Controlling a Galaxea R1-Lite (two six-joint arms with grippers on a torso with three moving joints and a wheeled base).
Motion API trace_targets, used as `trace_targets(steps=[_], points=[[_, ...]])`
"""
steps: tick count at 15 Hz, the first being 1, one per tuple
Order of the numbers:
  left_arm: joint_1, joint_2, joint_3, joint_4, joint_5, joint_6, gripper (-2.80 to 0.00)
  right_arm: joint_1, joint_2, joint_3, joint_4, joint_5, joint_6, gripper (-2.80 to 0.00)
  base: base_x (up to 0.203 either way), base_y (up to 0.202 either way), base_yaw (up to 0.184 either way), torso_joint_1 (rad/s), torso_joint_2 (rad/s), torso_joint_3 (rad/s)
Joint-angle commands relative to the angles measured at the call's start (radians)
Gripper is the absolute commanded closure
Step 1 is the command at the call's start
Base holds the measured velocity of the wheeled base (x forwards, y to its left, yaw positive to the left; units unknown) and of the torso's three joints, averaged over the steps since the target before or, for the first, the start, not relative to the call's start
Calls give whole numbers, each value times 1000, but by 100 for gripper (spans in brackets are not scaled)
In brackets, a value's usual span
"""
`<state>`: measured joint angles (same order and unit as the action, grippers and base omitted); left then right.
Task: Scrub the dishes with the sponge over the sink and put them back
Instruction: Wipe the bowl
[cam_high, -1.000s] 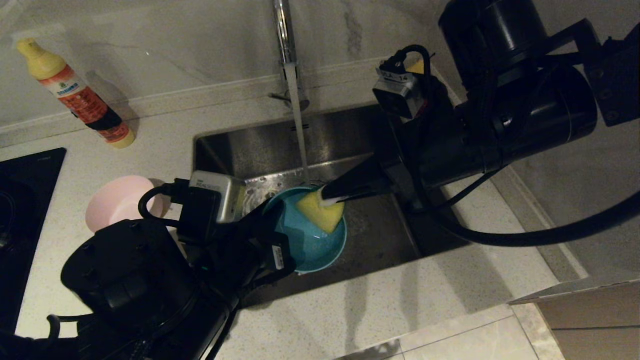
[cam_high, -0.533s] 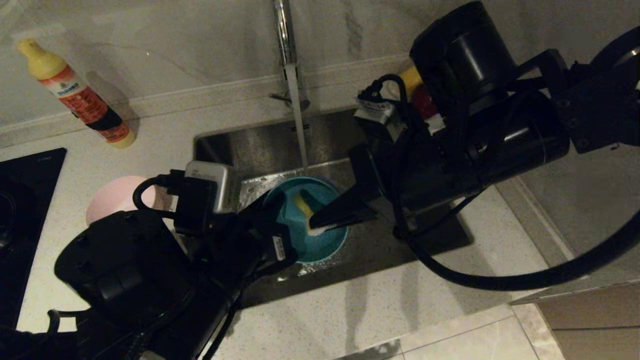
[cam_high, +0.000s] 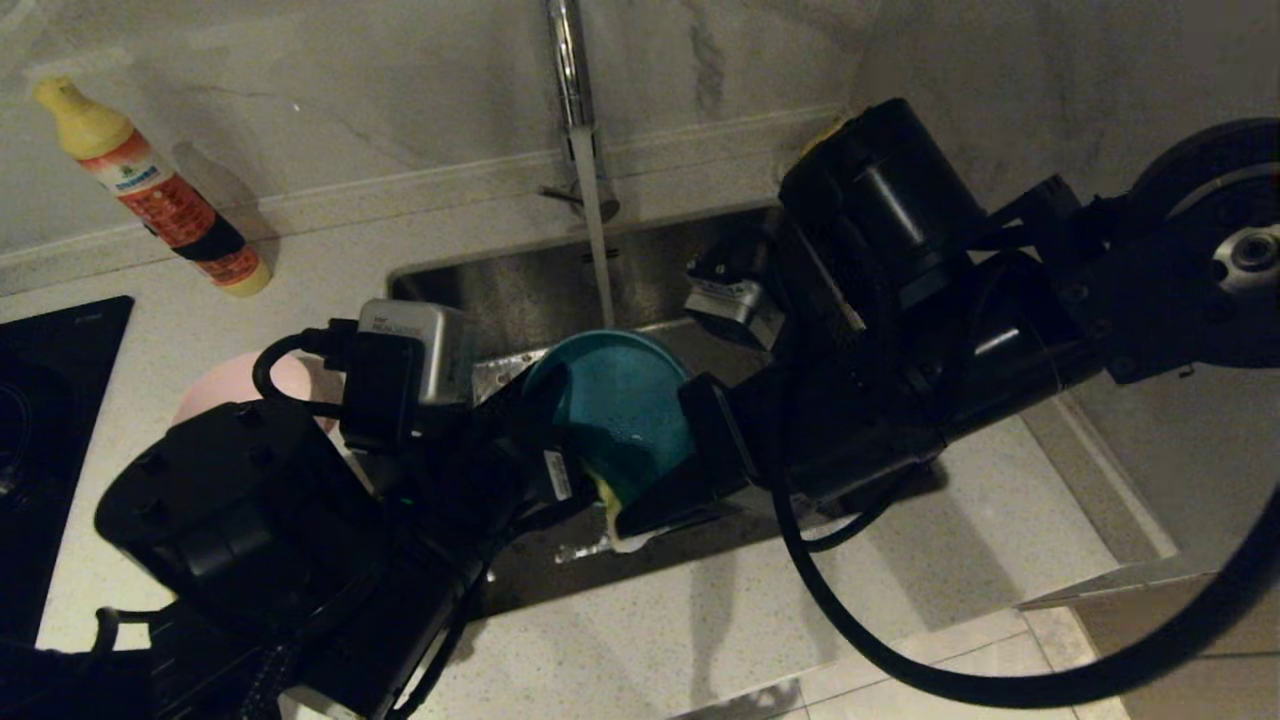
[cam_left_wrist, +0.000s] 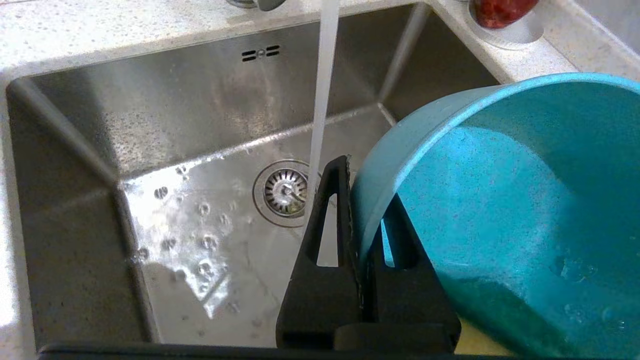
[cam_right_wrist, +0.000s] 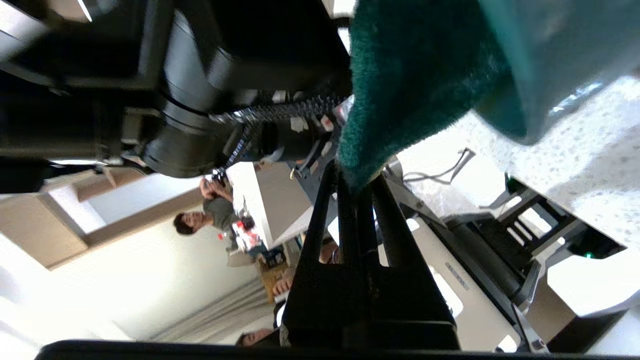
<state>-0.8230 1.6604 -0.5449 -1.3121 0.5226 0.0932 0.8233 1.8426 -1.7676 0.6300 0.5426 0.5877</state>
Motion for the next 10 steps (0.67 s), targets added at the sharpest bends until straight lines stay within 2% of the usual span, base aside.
trace_targets(steps=[1,7,10], points=[[1,2,-4,-7,4,0,0,8,3,5,4,4,3,0,0,0,0,0,0,0],[2,-3,10,-7,4,-1,0,11,-3,-10,0,-2,3,0,0,0,0,0,0,0],[5,-4,10,-7,4,-1,0,-29,-22,-12,-21,-3,7,0,0,0,0,0,0,0]])
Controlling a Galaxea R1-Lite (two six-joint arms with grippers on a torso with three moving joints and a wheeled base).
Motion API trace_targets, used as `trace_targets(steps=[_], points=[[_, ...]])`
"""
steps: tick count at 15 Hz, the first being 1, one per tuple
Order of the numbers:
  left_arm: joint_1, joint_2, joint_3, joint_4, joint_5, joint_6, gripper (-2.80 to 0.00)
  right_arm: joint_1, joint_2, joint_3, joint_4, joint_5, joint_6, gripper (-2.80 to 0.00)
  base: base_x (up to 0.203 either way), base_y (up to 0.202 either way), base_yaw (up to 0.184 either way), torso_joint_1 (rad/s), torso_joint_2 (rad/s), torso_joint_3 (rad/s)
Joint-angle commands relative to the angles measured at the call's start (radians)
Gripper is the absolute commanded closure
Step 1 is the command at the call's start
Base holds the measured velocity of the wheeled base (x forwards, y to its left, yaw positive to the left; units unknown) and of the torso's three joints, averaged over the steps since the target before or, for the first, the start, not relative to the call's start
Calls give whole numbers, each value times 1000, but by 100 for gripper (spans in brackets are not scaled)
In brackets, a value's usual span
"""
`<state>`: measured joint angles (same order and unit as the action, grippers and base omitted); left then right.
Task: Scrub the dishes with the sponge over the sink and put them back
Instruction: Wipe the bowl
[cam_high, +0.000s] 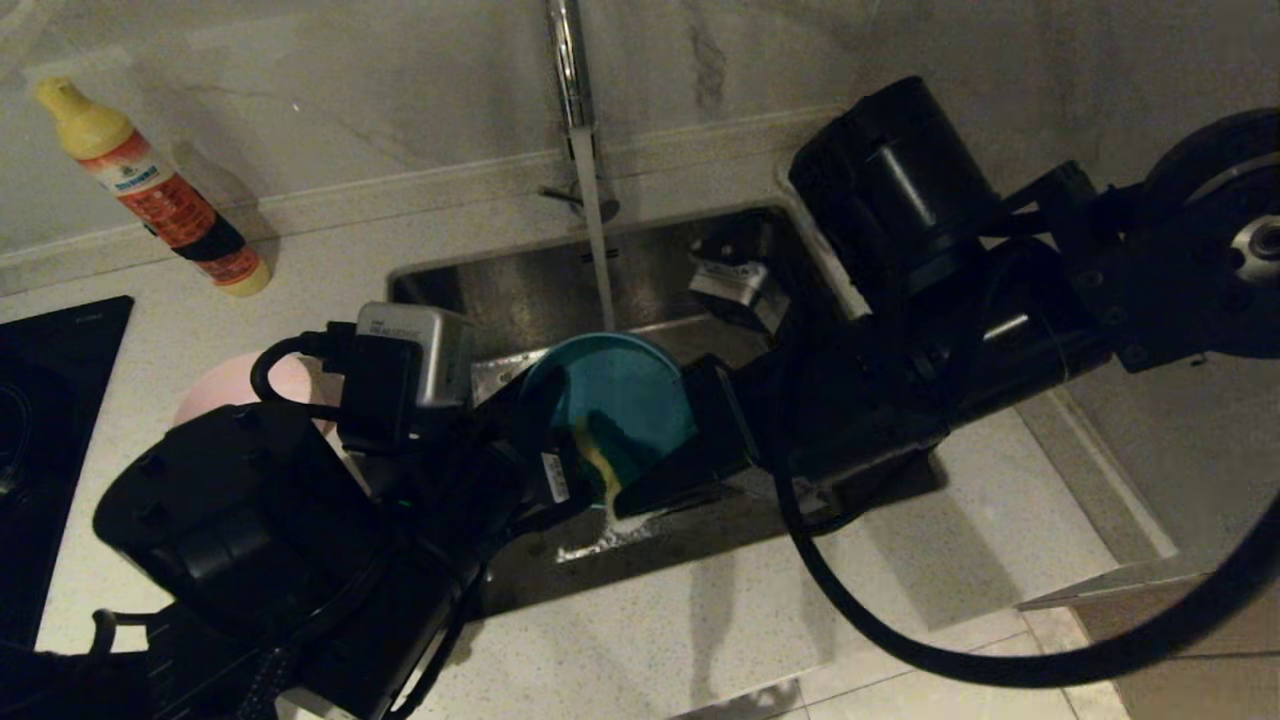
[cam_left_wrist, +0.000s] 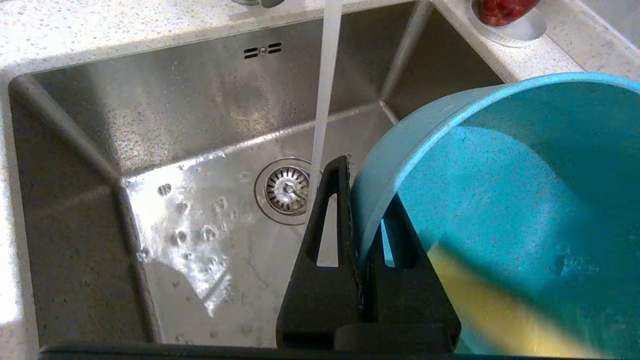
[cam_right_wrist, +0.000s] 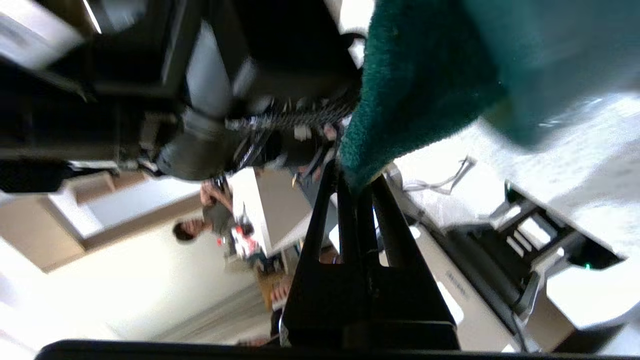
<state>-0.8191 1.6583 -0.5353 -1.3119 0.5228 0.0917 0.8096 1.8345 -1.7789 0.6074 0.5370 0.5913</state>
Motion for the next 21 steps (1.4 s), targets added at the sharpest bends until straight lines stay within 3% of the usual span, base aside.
trace_targets(steps=[1,10,21], points=[[2,-2,0,-7,3,0,0,-15,-14,0,2,3,4,0,0,0,0,0,0,0],[17,-26,0,-7,2,3,0,-87,-39,-15,2,4,5,0,0,0,0,0,0,0],[15,-8,69,-7,-6,3,0,-90,11,-149,3,11,12,0,0,0,0,0,0,0]])
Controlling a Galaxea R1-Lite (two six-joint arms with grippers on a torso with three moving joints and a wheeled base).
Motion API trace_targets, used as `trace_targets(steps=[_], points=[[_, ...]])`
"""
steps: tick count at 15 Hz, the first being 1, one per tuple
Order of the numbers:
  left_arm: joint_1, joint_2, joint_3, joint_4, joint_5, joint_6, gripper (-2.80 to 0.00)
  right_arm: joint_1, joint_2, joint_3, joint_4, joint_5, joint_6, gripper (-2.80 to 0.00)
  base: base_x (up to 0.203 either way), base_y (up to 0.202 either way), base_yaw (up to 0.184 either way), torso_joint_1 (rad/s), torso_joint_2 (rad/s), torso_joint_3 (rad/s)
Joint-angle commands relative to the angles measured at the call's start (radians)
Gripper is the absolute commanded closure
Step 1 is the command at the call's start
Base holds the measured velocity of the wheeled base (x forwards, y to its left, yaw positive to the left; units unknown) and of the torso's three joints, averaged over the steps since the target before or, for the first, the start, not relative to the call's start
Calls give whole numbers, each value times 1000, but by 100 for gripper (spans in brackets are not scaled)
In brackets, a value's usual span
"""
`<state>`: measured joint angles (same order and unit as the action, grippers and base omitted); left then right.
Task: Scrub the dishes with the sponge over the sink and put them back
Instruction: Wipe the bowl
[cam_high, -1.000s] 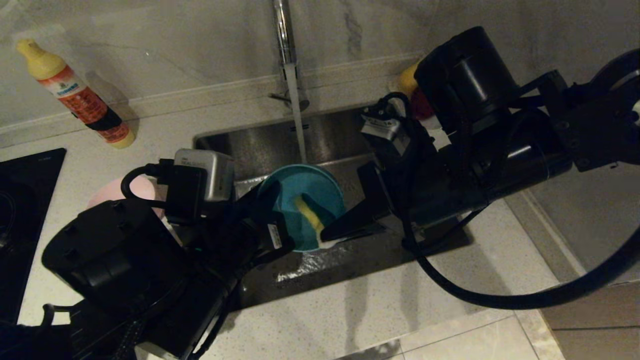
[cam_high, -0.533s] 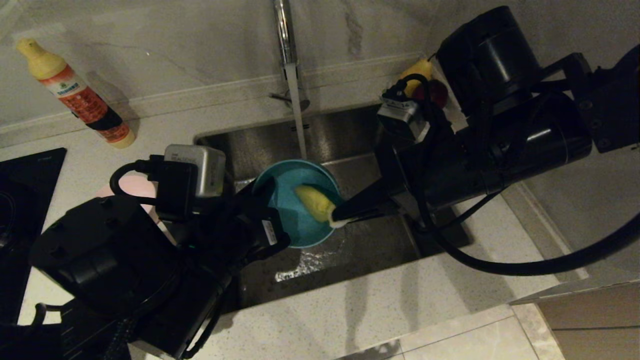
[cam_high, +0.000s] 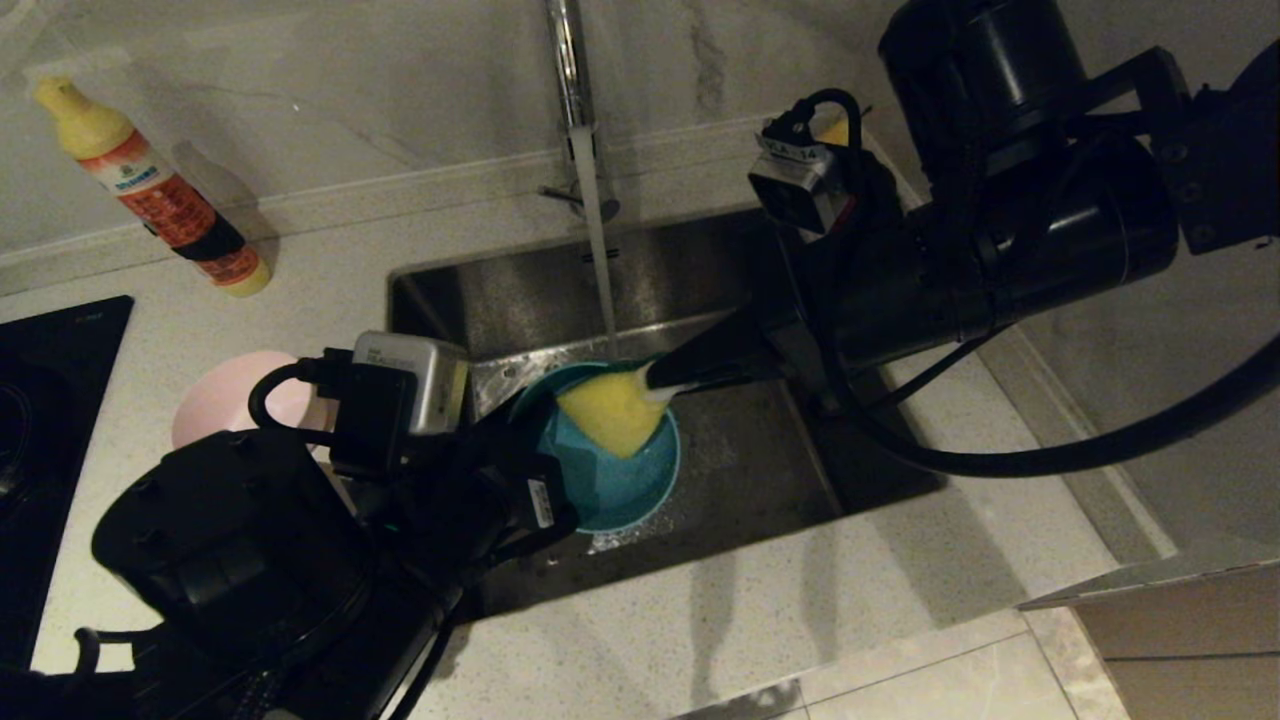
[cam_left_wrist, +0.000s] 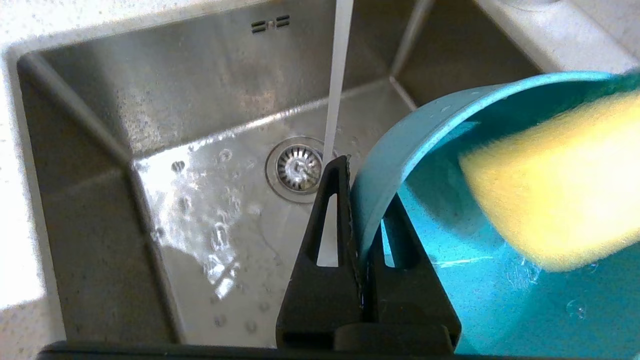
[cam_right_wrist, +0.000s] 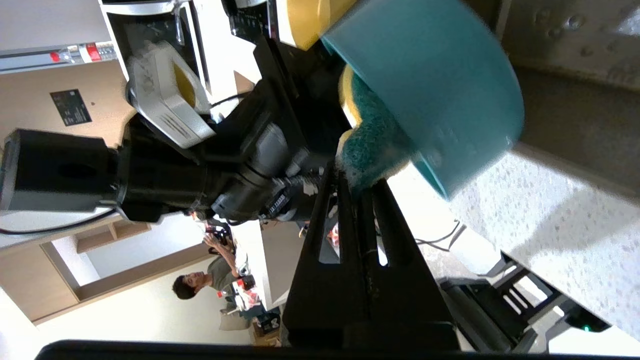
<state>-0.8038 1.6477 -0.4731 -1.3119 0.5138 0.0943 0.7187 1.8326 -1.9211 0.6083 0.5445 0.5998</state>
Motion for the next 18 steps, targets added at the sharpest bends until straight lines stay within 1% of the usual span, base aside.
trace_targets(steps=[1,3,4,11,13,15,16,18], points=[[0,8,24,-32,3,1,0,7,27,-7,-14,3,1,0,0,0,0,0,0,0],[0,41,38,-114,3,1,0,28,43,-7,-17,3,2,0,0,0,0,0,0,0],[0,47,33,-132,3,2,0,38,50,-7,-15,3,3,0,0,0,0,0,0,0],[2,48,-6,-133,9,2,0,53,42,21,-5,4,4,0,0,0,0,0,0,0],[3,47,-39,-130,12,1,0,68,20,99,-3,3,2,0,0,0,0,0,0,0],[10,50,-45,-128,12,1,0,92,10,134,-3,2,-1,0,0,0,0,0,0,0],[28,50,-52,-127,12,2,0,96,-1,152,-4,0,-2,0,0,0,0,0,0,0],[37,49,-56,-127,12,2,0,97,-9,165,-5,0,-3,0,0,0,0,0,0,0]])
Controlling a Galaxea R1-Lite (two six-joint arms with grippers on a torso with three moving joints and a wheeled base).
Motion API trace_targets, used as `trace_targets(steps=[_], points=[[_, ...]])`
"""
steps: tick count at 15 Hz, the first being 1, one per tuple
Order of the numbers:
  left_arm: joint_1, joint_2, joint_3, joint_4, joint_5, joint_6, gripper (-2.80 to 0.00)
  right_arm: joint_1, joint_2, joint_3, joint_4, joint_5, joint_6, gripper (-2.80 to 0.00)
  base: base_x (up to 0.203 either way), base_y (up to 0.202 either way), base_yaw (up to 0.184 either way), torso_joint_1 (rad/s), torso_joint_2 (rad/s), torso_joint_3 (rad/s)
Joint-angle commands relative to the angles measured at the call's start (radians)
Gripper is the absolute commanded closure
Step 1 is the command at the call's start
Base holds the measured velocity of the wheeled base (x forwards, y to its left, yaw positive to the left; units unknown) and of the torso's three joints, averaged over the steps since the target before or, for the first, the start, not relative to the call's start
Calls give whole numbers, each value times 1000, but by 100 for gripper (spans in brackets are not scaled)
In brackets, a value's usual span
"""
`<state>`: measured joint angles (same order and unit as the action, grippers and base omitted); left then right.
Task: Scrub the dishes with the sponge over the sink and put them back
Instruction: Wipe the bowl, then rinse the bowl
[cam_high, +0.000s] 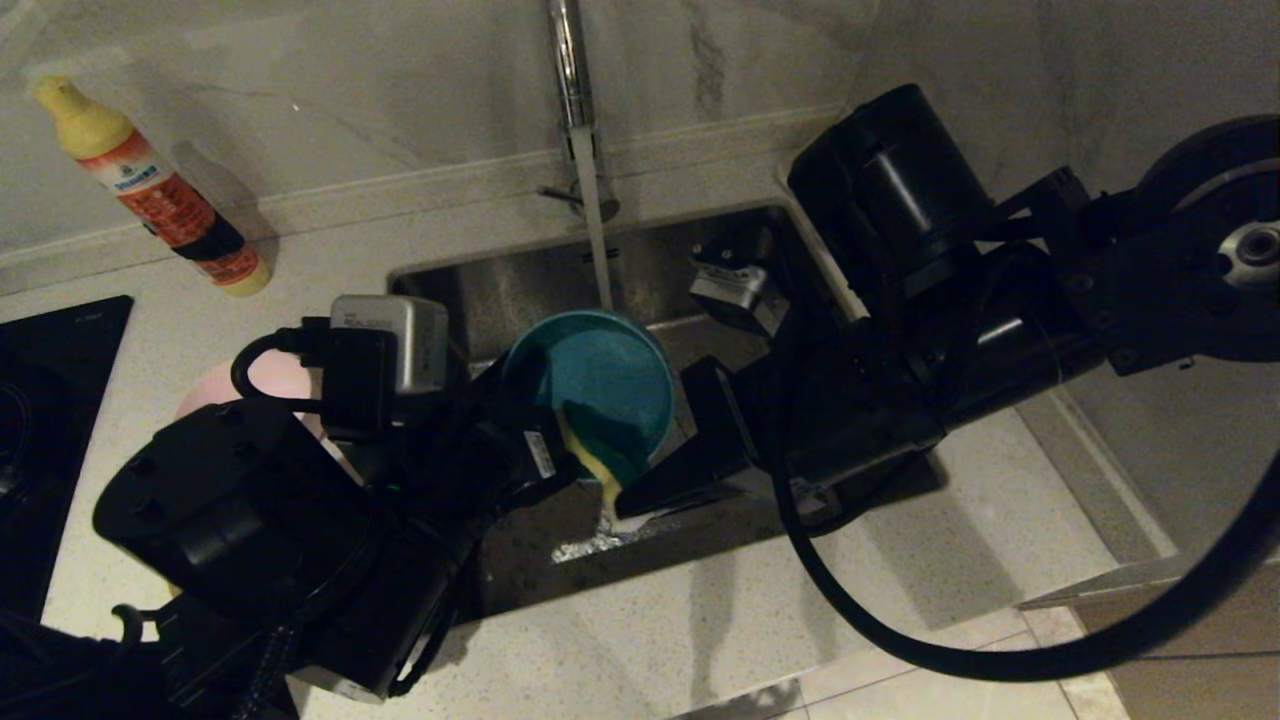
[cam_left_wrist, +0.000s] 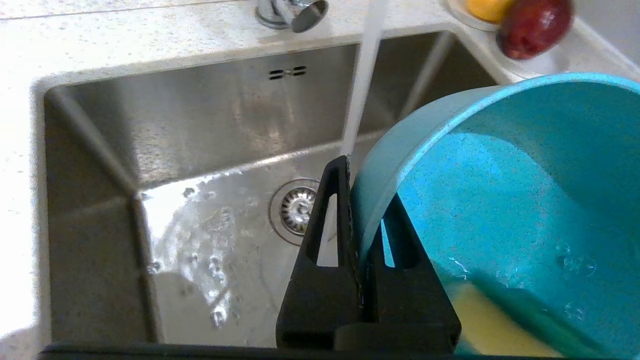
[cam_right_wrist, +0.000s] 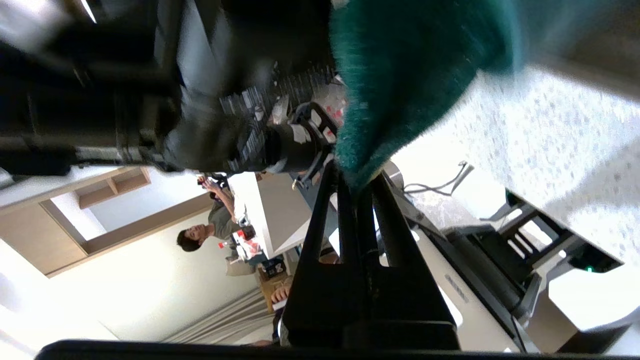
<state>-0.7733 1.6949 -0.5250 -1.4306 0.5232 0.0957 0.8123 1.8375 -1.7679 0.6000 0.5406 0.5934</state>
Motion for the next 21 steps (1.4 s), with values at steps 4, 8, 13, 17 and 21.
trace_targets(steps=[4,8,13,17,21], points=[[34,-4,-4,-10,3,1,0,4,-46,27,1,4,3,0,0,0,0,0,0,0],[50,-4,2,-11,3,0,0,1,-91,12,-2,4,5,0,0,0,0,0,0,0],[91,-19,5,44,7,-4,0,-30,-217,6,-3,4,4,0,0,0,0,0,0,0],[108,-60,-8,214,14,-55,0,-71,-287,30,-2,5,1,0,0,0,0,0,0,0],[154,-120,-158,697,-6,-248,0,-142,-357,105,-4,12,-3,0,0,0,0,0,0,0]])
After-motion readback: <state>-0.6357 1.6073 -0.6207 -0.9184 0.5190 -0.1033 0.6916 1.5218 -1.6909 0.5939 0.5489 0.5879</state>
